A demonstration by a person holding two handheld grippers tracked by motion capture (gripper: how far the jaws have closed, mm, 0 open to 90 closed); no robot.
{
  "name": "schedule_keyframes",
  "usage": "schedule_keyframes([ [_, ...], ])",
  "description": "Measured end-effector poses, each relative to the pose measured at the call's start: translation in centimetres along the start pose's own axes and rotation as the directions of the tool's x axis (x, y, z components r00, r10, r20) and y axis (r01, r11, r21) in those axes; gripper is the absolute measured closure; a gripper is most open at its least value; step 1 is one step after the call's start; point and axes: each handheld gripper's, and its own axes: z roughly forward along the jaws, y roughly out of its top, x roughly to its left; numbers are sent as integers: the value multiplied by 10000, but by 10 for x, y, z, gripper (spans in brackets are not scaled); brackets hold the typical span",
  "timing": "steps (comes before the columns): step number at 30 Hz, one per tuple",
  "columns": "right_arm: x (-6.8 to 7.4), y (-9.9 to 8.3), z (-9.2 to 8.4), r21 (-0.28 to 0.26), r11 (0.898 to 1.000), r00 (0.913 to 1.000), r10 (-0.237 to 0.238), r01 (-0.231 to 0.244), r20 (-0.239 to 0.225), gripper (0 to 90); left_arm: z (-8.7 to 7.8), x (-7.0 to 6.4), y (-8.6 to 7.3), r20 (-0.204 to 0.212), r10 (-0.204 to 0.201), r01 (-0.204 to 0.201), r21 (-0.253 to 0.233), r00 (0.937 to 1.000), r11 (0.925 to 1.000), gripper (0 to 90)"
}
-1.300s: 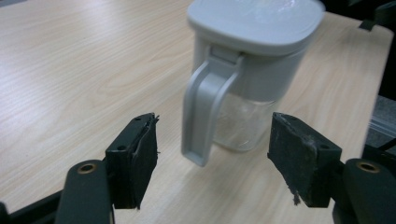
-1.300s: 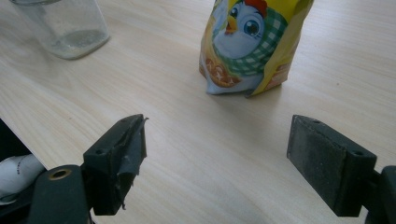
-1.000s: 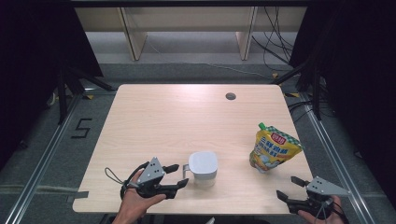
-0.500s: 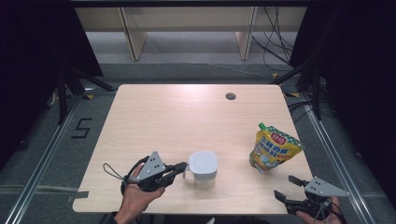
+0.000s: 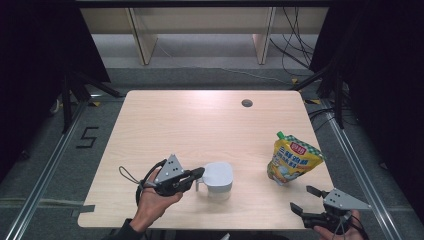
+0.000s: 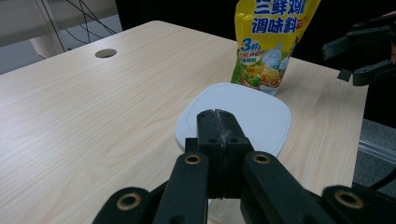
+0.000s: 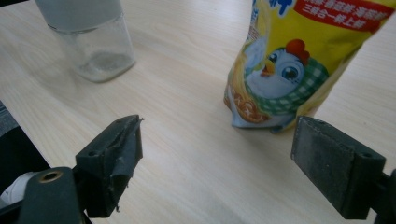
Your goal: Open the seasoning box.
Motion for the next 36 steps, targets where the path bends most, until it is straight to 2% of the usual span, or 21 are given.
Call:
schedule_keyframes([
  [5, 8, 7, 5, -404, 9960, 9962, -812, 799, -325, 337, 6, 0, -3, -48, -97, 98, 104, 9999, 9999, 888],
  [6, 12, 9, 6, -414, 9969, 9968, -682, 665, -427, 362, 7, 1, -3, 19, -53, 53, 130, 10000, 9999, 888],
  [7, 15, 14, 10, -763, 9897, 9912, -1250, 1215, -432, 399, 9, 0, -4, 18, -157, 157, 129, 9999, 9998, 886],
  [10, 18, 18, 14, -791, 9865, 9872, -1484, 1435, -593, 431, 10, 0, -4, -2, -76, 76, 210, 10000, 9997, 885],
  [14, 24, 25, 19, -1000, 9871, 9896, -1311, 1248, -589, 495, 11, 1, -5, 12, -81, 81, 131, 10000, 9999, 885],
  [16, 23, 26, 22, -1016, 9871, 9891, -1310, 1238, -674, 528, 11, 4, -5, -283, 176, -176, 6, 9994, 9998, 886],
  [18, 23, 28, 27, -1229, 9848, 9893, -1309, 1224, -638, 561, 11, 2, -6, 10, -93, 93, 14, 10000, 10000, 886],
  [19, 23, 29, 28, -1077, 9859, 9879, -1364, 1282, -732, 580, 11, 4, -6, -305, 193, -194, -50, 9993, 9998, 886],
  [21, 24, 31, 31, -1054, 9872, 9871, -1295, 1194, -940, 613, 11, 3, -6, -234, 158, -158, -23, 9996, 9999, 886],
  [22, 24, 32, 33, -1159, 9829, 9837, -1540, 1429, -933, 631, 10, 4, -6, -487, 340, -344, -77, 9982, 9994, 886],
  [23, 25, 33, 33, -1127, 9852, 9855, -1400, 1290, -955, 647, 11, 2, -7, -151, 18, -19, -20, 9999, 10000, 886],
  [25, 27, 37, 39, -1445, 9799, 9825, -1533, 1374, -1054, 700, 10, 4, -7, -579, 285, -292, -110, 9979, 9995, 886],
  [27, 27, 38, 40, -1416, 9803, 9810, -1548, 1378, -1169, 720, 11, 2, -8, -270, -129, 126, -101, 9996, 9999, 886],
  [29, 28, 41, 44, -1591, 9771, 9785, -1620, 1410, -1278, 743, 11, 2, -8, -184, -111, 109, -104, 9998, 9999, 886],
  [30, 28, 42, 45, -1528, 9785, 9790, -1588, 1388, -1276, 752, 5, 13, -4, -1917, 1692, -1694, 155, 9668, 9854, 886],
  [31, 31, 45, 49, -1676, 9769, 9807, -1536, 1323, -1211, 781, 3, 13, -4, -2423, 1694, -1703, 174, 9553, 9852, 886],
  [32, 31, 45, 49, -1676, 9769, 9807, -1536, 1323, -1211, 781, 3, 13, -4, -2423, 1694, -1703, 174, 9553, 9852, 886],
  [33, 31, 47, 51, -1606, 9766, 9759, -1664, 1433, -1414, 795, 11, 9, -6, -1, 1161, -1161, -121, 9932, 9932, 886],
  [34, 32, 49, 52, -1649, 9742, 9749, -1772, 1543, -1349, 806, 10, 6, -7, -142, 659, -660, -29, 9977, 9978, 886],
  [35, 35, 50, 53, -1577, 9792, 9762, -1525, 1281, -1544, 815, 10, 5, -7, -136, 547, -548, -57, 9984, 9985, 886],
  [36, 36, 51, 55, -1636, 9771, 9756, -1608, 1360, -1493, 819, 4, 12, -4, -2192, 1671, -1685, 126, 9613, 9856, 886],
])
